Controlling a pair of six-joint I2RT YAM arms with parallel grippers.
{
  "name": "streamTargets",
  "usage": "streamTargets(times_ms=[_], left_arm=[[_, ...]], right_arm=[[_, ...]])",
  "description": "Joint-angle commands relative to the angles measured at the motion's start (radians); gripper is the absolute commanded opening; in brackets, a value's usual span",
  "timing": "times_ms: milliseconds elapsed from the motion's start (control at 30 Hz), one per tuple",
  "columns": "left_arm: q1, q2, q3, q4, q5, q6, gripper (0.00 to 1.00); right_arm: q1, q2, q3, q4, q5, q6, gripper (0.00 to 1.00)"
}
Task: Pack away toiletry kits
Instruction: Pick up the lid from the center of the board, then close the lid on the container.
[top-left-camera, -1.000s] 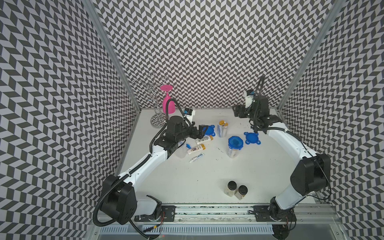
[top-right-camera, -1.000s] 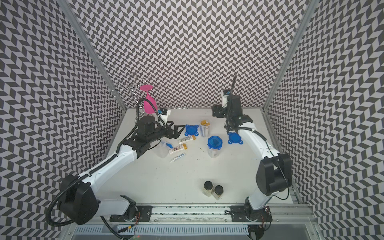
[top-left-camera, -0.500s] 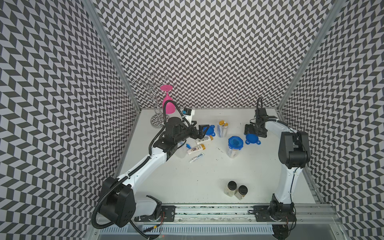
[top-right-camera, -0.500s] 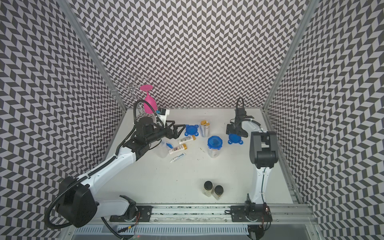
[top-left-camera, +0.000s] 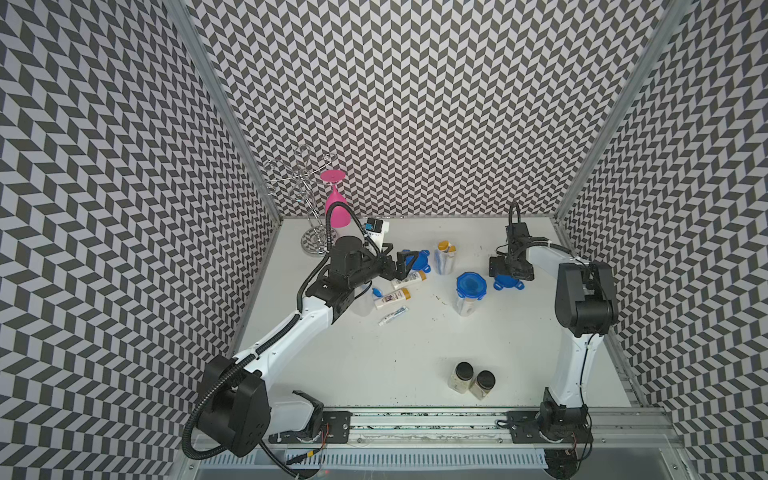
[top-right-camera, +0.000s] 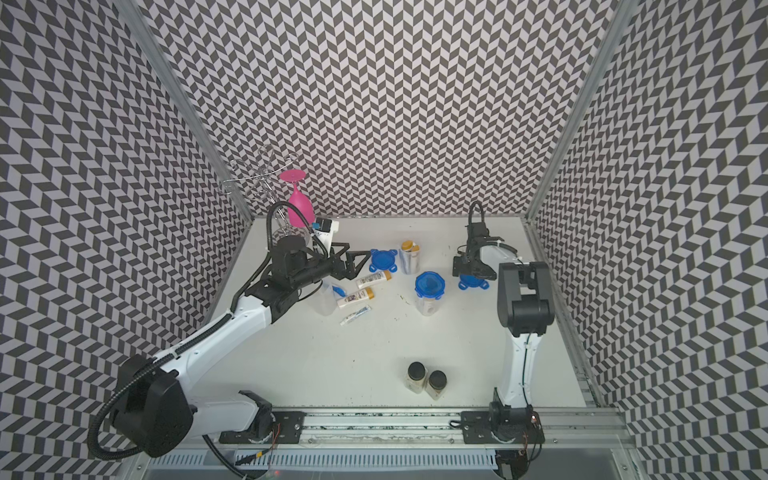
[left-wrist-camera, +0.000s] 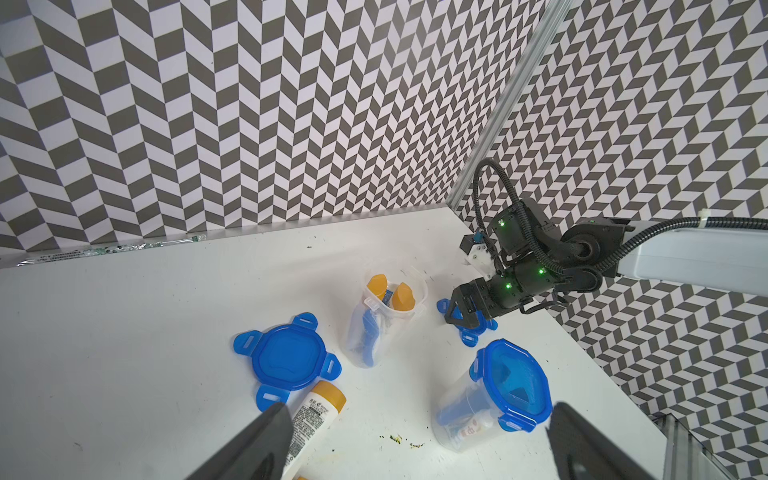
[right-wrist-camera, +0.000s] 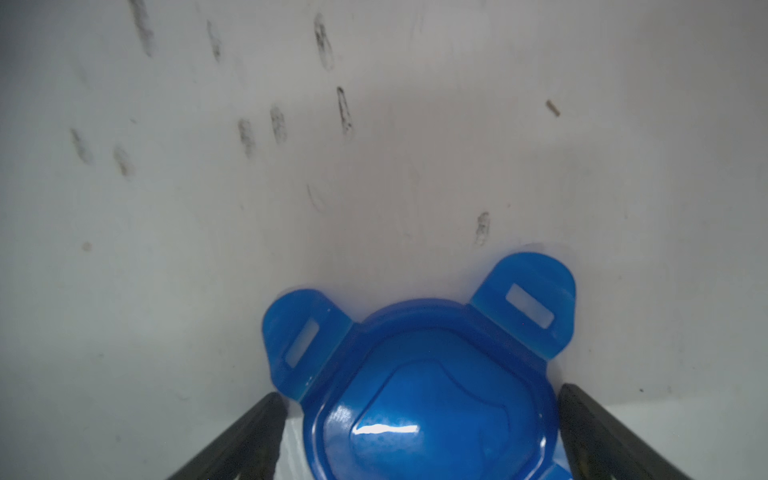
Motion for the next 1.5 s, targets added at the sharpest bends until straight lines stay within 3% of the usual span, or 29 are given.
streamTargets(times_ms=[0, 100, 300, 367, 700, 1067, 1233, 1467], left_arm=[[0.004, -0.008, -0.013, 0.038, 0.002, -0.003, 0.98], [0.005, -0.017, -0.021, 0.040, -0.005, -0.005, 0.98], [0.004, -0.020, -0.018, 0.041, -0.009, 0.003, 0.98], [0.005, -0.022, -0.019, 0.042, -0.008, 0.003, 0.97], [0.004, -0.025, -0.027, 0.020, -0.034, -0.011, 0.97], [0.010, 0.008, -0.002, -0.033, -0.100, -0.035, 0.96], [0.010, 0.005, -0.025, -0.025, -0.093, -0.056, 0.96], [0.013, -0.006, -0.026, -0.042, -0.100, -0.045, 0.96]], right_arm=[[0.018, 0.045, -0.029, 0.000, 0.045, -0.028, 1.00], [0.019, 0.034, -0.048, 0.004, 0.056, -0.031, 0.95], [0.026, 0.001, -0.082, 0.016, 0.046, -0.031, 0.73], [0.023, -0.010, -0.075, 0.017, 0.029, -0.034, 0.70], [0.048, -0.111, 0.139, -0.064, -0.039, -0.020, 0.67], [0.219, -0.092, 0.460, -0.189, -0.032, -0.085, 0.66], [0.300, -0.087, 0.489, -0.186, -0.033, -0.166, 0.66], [0.335, -0.079, 0.482, -0.169, -0.100, -0.205, 0.66]])
